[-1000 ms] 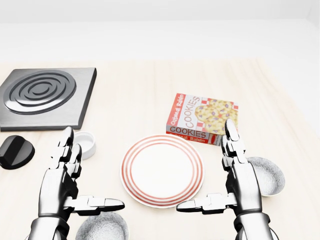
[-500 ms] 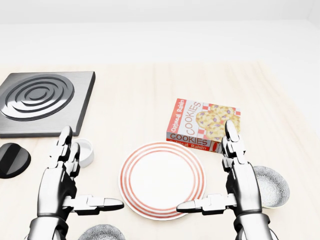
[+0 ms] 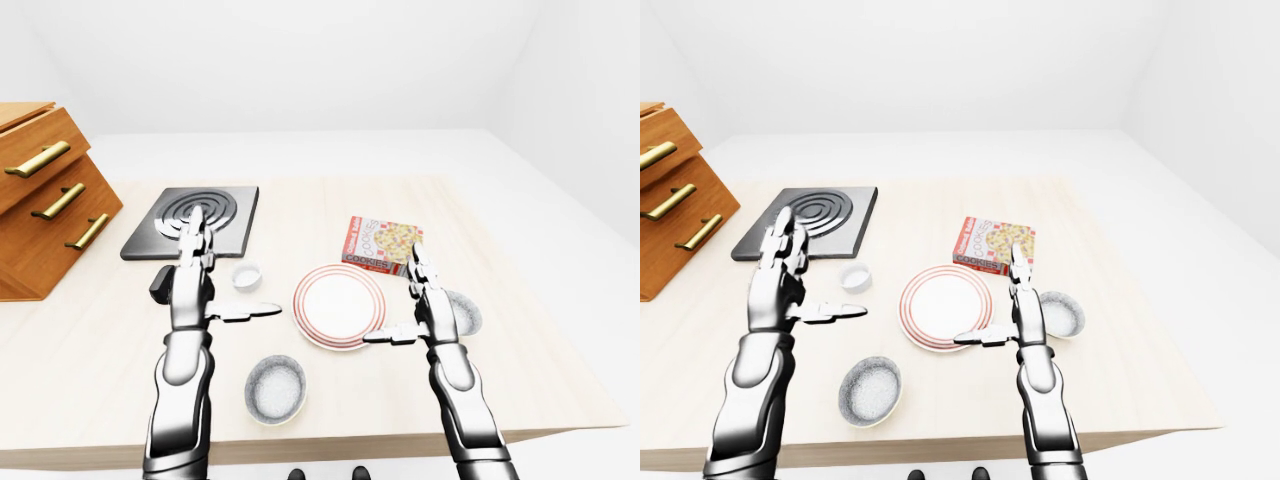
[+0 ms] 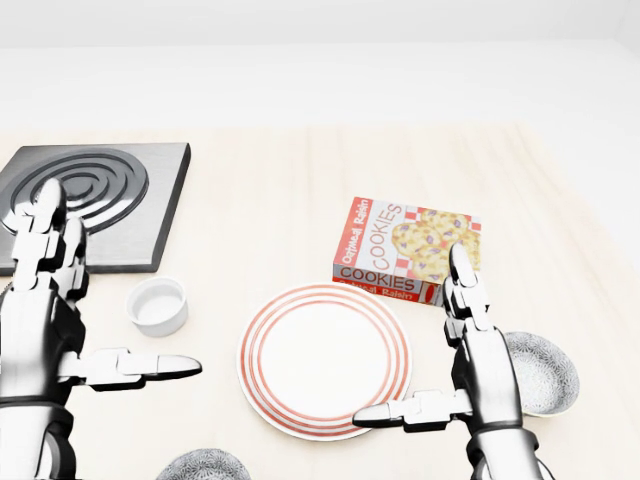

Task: Pick the akita bowl next to the plate and place it on the plate.

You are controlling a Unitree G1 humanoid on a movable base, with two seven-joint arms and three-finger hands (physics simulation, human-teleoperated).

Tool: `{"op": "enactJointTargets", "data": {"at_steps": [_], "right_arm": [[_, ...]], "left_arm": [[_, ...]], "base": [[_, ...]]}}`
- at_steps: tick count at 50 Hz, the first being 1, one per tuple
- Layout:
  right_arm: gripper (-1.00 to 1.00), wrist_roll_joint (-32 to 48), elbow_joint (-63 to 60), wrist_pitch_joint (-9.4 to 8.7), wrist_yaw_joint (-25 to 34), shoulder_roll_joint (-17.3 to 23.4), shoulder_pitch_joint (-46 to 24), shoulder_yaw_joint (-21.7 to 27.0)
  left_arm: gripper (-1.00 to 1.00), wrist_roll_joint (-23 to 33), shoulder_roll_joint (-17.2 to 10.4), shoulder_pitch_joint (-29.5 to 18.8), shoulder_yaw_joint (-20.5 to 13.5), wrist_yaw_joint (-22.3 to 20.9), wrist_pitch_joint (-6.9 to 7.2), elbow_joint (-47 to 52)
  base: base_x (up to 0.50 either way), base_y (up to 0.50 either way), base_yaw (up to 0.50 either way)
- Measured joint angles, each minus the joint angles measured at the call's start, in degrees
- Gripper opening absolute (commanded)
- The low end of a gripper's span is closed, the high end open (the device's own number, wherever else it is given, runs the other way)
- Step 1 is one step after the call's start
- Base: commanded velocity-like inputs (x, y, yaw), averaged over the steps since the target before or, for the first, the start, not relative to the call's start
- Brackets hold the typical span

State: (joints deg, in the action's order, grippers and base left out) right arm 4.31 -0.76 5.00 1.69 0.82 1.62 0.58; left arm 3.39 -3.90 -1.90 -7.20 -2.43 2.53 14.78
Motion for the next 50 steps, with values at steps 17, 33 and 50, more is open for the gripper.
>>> {"op": "enactJointTargets", "data": {"at_steps": [17, 33, 50], "right_arm": [[1.0, 0.7, 0.6, 0.0, -0.3, 0.0, 0.1, -0.1], [1.0, 1.1, 1.0, 0.0, -0.4, 0.0, 0.1, -0.2], [1.0, 1.3, 1.3, 0.0, -0.5, 0.0, 0.1, -0.2]], "left_arm": [[1.0, -8.3, -8.5, -5.8, -14.0, 2.7, 2.47, 2.6], [1.0, -11.7, -11.5, -7.0, -17.6, 4.4, 2.47, 1.7], [1.0, -12.0, -11.2, -6.6, -17.5, 4.5, 2.47, 1.3]], "base": [[0.0, 0.0, 0.0], [0.0, 0.0, 0.0], [0.0, 0.0, 0.0]]}}
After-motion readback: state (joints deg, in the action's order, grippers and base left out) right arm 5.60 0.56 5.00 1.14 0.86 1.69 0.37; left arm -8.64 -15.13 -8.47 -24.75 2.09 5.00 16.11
